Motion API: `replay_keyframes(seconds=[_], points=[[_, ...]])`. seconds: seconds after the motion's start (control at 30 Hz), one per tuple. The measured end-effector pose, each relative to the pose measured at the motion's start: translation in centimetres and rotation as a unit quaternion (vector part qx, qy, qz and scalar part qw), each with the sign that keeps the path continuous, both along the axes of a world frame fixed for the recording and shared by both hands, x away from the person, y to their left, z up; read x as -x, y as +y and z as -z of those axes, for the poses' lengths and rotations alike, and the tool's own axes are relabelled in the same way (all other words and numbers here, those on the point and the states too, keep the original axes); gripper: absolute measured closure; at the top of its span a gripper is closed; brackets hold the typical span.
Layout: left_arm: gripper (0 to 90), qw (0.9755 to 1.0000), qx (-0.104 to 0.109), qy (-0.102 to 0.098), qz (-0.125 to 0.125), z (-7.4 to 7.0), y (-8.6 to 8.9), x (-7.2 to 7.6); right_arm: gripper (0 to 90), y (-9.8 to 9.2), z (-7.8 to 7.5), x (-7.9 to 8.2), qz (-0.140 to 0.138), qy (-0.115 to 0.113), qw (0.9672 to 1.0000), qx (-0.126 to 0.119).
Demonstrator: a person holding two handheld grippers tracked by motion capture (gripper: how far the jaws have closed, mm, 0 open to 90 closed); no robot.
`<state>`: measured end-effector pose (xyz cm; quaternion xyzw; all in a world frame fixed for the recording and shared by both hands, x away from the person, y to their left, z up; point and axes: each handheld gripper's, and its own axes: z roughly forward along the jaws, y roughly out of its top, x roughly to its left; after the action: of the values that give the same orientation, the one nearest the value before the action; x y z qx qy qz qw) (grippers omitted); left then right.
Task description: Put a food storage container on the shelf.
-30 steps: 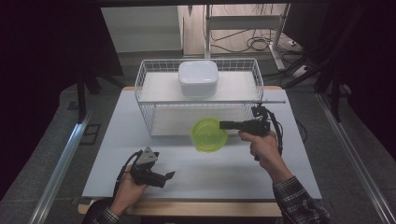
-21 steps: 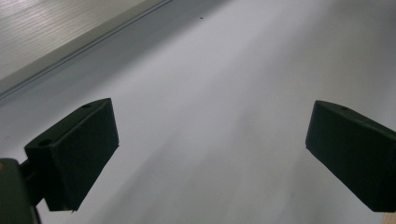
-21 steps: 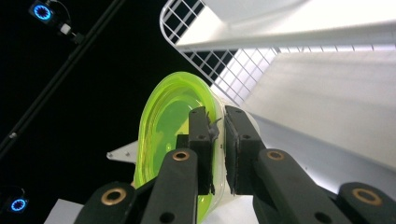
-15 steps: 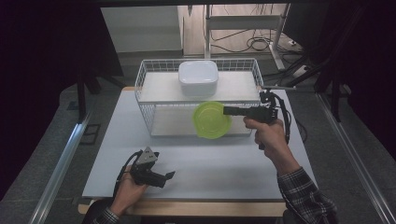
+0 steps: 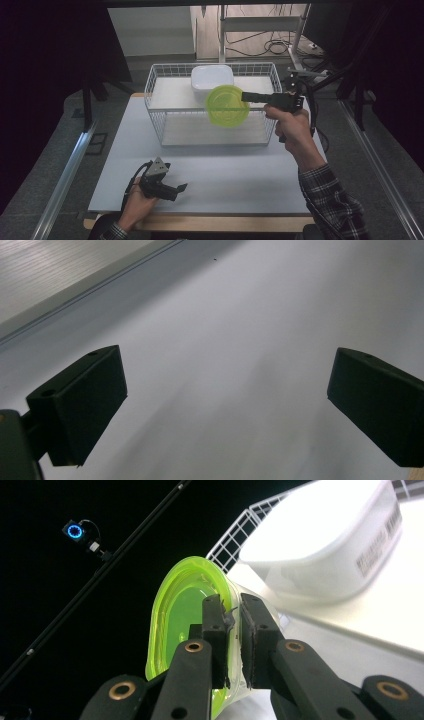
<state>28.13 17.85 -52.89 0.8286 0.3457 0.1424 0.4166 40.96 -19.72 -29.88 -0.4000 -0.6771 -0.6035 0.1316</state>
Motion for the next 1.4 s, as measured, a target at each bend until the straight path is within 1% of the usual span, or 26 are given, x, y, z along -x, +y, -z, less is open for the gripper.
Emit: replay_keyframes(seconds=[0.17,0.33,0.57,0.73,0.8,0.83,0.87,0.97,1.07,1.1,1.13,1.2,1.23,1.33,1.4], points=[[2.3,1.0000,0.000,0.002,0.001,0.0,0.0,0.0,82.4,0.5,-1.5,-0.9,0.012,-0.007,0.9999,0.001],[2.3,1.0000,0.004,0.002,0.000,0.0,0.1,0.0,82.4,1.0,-2.4,-2.0,0.027,-0.009,0.9996,-0.002],[2.3,1.0000,0.006,0.003,0.001,0.0,0.1,0.0,82.4,2.0,-3.8,-3.7,0.051,-0.012,0.9986,0.003],[2.3,0.9999,0.010,0.002,-0.001,0.0,0.2,0.0,82.4,2.9,-4.3,-4.8,0.069,-0.014,0.9975,0.004],[2.3,0.9999,0.010,0.002,-0.001,0.0,0.2,0.0,82.4,3.2,-4.4,-5.0,0.071,-0.014,0.9974,0.005],[2.3,0.9999,0.010,0.002,-0.001,0.0,0.2,0.0,82.4,3.8,-4.5,-5.6,0.079,-0.014,0.9968,0.007],[2.3,0.9999,0.011,0.003,0.000,0.0,0.2,0.1,82.4,4.0,-4.5,-5.8,0.081,-0.014,0.9966,0.007],[2.3,0.9999,0.010,0.003,0.001,0.0,0.2,0.1,82.3,4.8,-4.6,-6.5,0.091,-0.017,0.9956,0.016],[2.3,0.9999,0.010,0.003,0.001,0.0,0.2,0.1,82.3,5.1,-4.5,-6.9,0.098,-0.017,0.9948,0.019],[2.3,0.9999,0.011,0.003,0.002,0.0,0.2,0.1,82.3,5.3,-4.3,-7.2,0.101,-0.012,0.9946,0.021],[2.3,0.9999,0.011,0.003,0.002,0.0,0.2,0.1,82.3,5.4,-4.2,-7.4,0.105,-0.012,0.9941,0.025],[2.3,0.9999,0.010,0.003,0.002,0.0,0.2,0.1,82.3,5.6,-4.1,-7.6,0.112,-0.012,0.9931,0.032],[2.3,0.9999,0.011,0.003,0.002,0.0,0.2,0.1,82.2,5.6,-4.1,-7.7,0.115,-0.011,0.9929,0.030],[2.3,0.9999,0.011,0.003,0.003,0.0,0.2,0.1,82.1,5.8,-4.1,-7.8,0.119,-0.015,0.9922,0.034],[2.3,0.9999,0.010,0.004,0.003,0.0,0.1,0.1,80.2,6.3,-4.5,-7.6,0.134,-0.034,0.9883,0.066]])
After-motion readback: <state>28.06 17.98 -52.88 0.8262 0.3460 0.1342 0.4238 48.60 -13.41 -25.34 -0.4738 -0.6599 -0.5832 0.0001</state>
